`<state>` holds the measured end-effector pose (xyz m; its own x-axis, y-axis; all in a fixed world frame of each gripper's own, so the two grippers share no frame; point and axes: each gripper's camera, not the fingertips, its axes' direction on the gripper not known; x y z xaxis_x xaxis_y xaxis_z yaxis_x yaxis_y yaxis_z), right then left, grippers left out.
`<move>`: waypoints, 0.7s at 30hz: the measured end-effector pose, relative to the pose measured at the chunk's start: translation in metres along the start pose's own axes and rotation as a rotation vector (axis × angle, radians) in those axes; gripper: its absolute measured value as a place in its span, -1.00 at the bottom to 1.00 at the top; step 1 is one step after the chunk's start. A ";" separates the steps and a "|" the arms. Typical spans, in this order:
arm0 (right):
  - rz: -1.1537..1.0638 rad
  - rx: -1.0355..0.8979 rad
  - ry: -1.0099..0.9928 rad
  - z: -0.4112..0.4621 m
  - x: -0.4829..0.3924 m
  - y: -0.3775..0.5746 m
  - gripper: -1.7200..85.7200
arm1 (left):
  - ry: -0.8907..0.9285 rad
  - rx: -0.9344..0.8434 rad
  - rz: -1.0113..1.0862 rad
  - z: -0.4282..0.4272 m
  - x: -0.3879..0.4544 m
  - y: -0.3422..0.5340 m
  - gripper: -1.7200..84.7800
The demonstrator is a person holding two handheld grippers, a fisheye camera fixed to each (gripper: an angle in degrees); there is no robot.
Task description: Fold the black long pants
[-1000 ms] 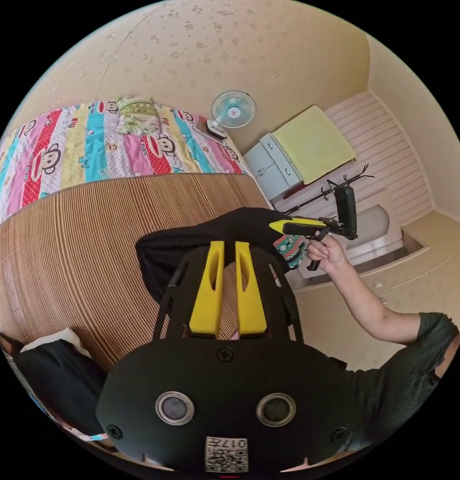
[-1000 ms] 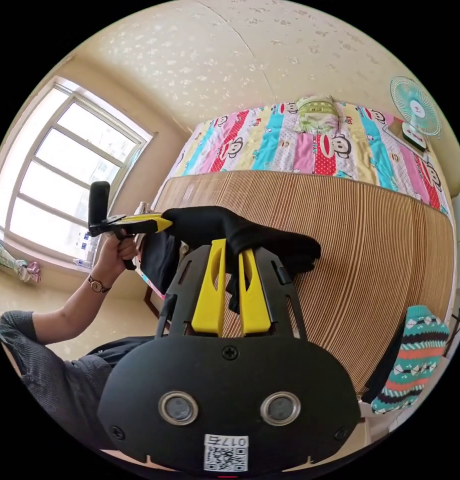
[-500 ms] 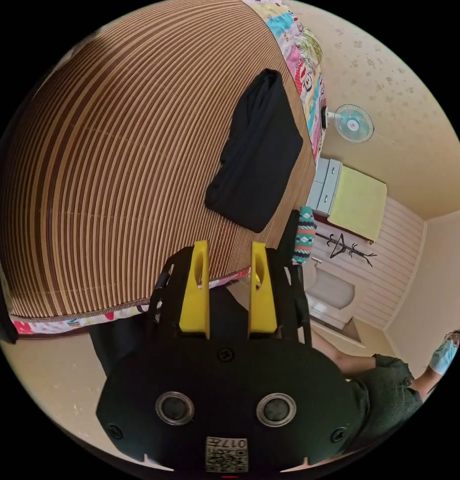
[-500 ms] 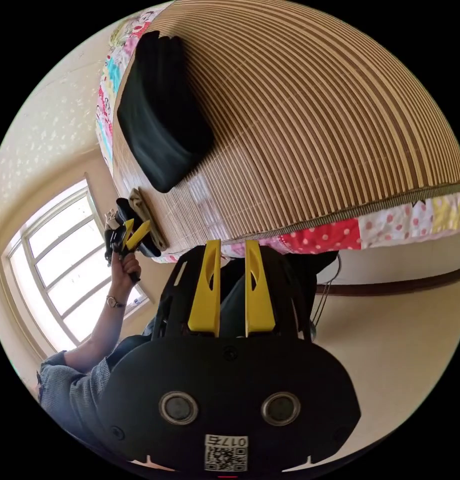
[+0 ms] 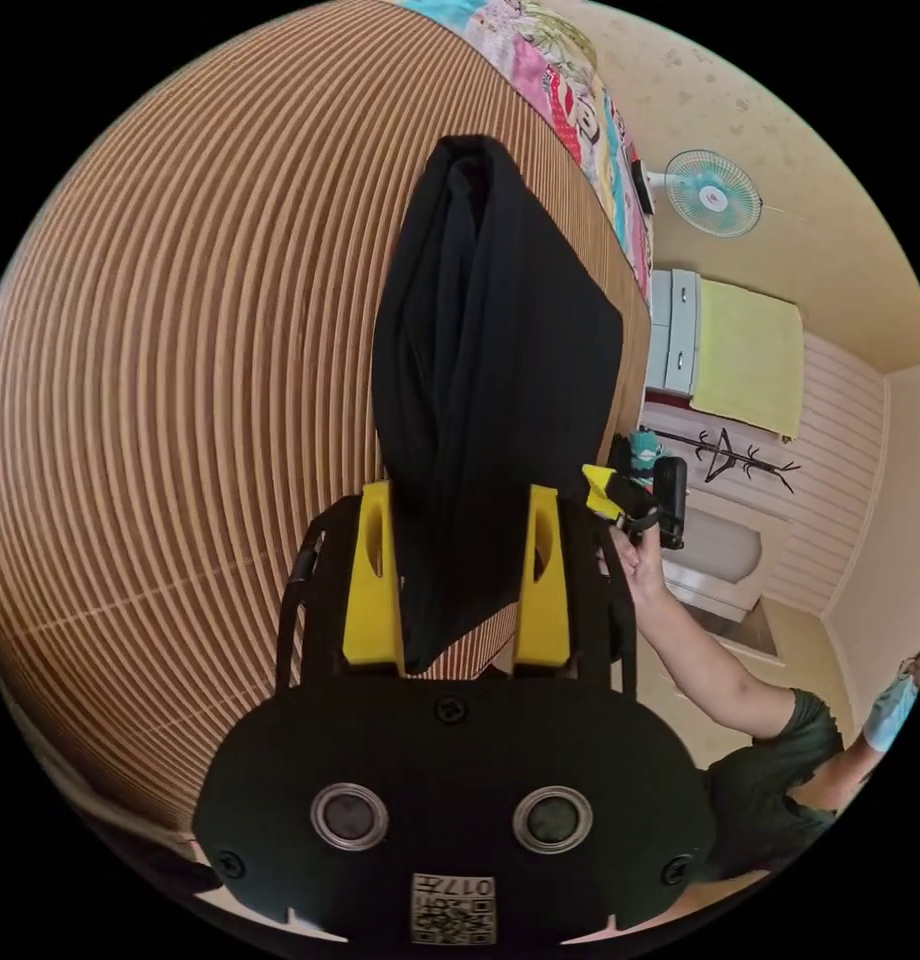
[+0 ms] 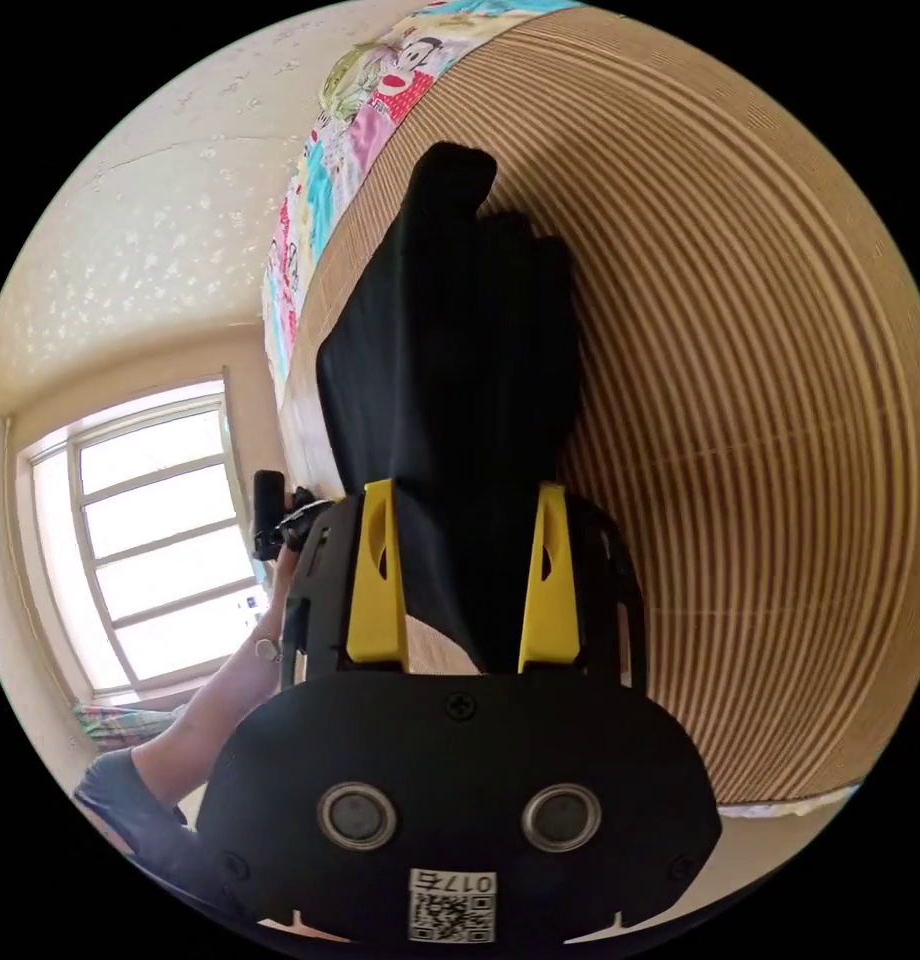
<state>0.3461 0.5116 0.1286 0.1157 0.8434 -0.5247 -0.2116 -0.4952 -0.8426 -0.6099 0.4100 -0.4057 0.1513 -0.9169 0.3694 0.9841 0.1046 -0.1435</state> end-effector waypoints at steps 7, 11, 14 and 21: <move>-0.135 -0.213 0.125 -0.014 -0.011 0.064 -0.66 | -0.033 -0.174 -0.063 0.023 -0.021 0.072 -0.65; -0.179 -0.334 0.102 -0.065 0.020 0.116 -0.69 | -0.010 -0.296 -0.059 0.079 -0.005 0.113 -0.67; -0.204 -0.383 0.145 -0.114 0.034 0.151 -0.74 | 0.029 -0.364 0.000 0.127 0.025 0.137 -0.70; -0.365 -0.289 0.195 -0.246 -0.007 0.223 -0.82 | 0.087 -0.480 0.283 0.167 0.157 0.146 -0.77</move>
<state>0.5370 0.3440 -0.0855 0.3172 0.9312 -0.1795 0.1507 -0.2363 -0.9599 -0.4270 0.3452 -0.2156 0.3753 -0.9090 0.1814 0.7504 0.1831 -0.6351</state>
